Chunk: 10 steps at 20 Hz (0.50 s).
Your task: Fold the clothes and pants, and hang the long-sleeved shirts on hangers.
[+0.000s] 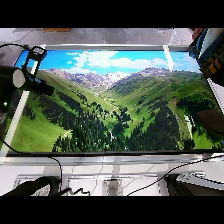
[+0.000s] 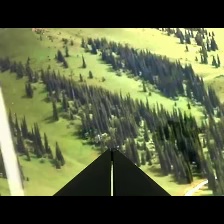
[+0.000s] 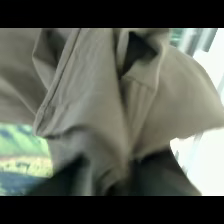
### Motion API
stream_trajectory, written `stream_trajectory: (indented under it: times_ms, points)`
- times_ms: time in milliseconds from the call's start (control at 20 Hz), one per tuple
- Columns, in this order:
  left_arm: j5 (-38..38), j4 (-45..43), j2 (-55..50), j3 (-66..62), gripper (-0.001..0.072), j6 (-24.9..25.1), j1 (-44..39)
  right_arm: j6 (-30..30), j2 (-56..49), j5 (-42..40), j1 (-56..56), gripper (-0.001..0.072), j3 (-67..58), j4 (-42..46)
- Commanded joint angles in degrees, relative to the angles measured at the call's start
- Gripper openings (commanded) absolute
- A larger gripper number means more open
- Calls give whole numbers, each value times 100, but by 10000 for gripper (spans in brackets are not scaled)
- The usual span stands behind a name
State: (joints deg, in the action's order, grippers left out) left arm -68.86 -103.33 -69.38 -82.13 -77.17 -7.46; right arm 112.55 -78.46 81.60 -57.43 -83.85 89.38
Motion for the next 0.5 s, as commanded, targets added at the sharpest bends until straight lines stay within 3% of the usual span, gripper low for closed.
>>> stream_trajectory:
  times_ms: [0,150,250,300,350,400,450]
  points:
    - [2,7,4,-2,10,0,7,372,7,96,-55,683,-2,232]
    - [2,7,4,-2,10,0,7,297,9,330,-55,681,-2,208]
    - [2,7,4,-2,10,0,7,-282,7,389,-48,676,-2,68]
    - [2,7,4,-2,10,0,7,-745,7,446,-37,604,-2,-111]
    - [2,4,4,-2,10,0,7,-1088,7,492,-28,408,-2,-297]
    - [2,7,4,-2,10,0,7,-1261,9,540,0,135,-2,-522]
    - [2,4,4,-2,11,0,7,-1423,9,592,57,14,-2,-756]
